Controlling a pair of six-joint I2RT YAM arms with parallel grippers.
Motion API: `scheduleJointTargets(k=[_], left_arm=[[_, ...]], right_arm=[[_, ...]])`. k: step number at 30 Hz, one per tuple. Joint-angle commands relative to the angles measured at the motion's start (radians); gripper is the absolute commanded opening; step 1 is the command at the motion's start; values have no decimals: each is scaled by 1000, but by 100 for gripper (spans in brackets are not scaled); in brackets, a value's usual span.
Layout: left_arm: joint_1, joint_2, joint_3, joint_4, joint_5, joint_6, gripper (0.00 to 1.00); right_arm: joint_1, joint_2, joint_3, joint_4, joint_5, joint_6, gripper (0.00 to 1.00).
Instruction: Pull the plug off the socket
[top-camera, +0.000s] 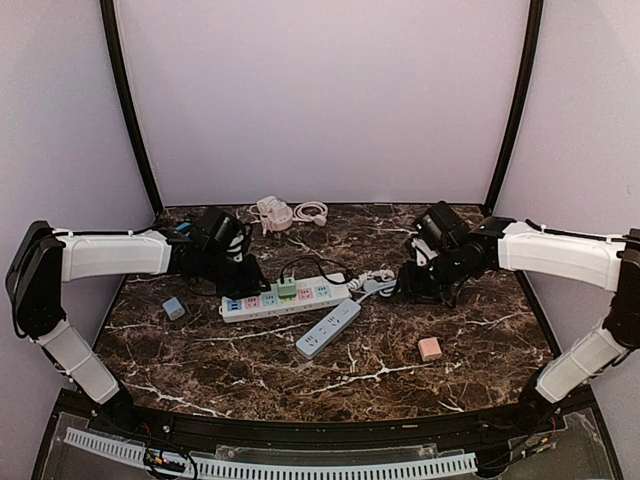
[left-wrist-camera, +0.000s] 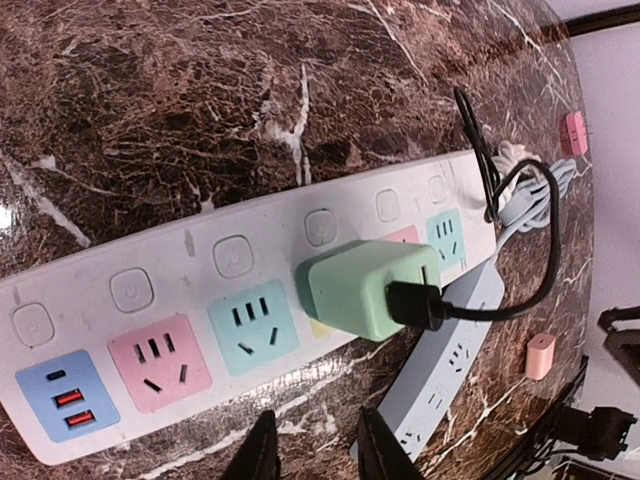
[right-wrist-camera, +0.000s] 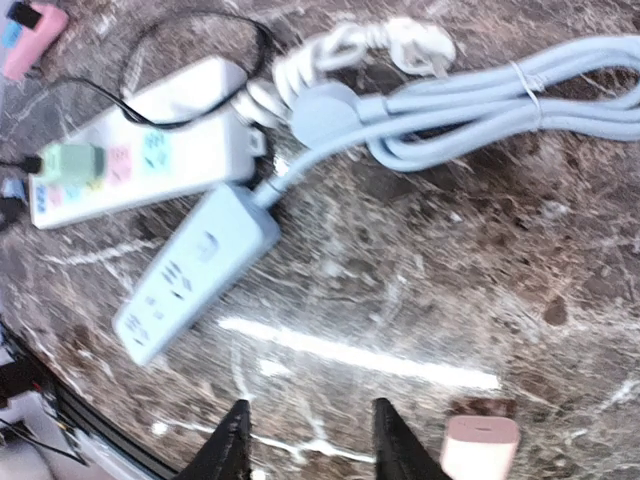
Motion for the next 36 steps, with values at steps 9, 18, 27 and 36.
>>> scheduleJointTargets(k=[9,18,27,36], left_arm=[[-186,44,179,-221,-340,2,51],[-217,241,342,-319,-444,-30,77],[-217,349,447,-331,-501,-36,77],[-217,411,475,-336,-510,-37,61]], right_arm=[[41,280,251,355,-262,-7,0],[43,472,361,449,-392,-4,0],[30,597,404,496,-443,14,0],[26,675,413,566,-489,65,0]])
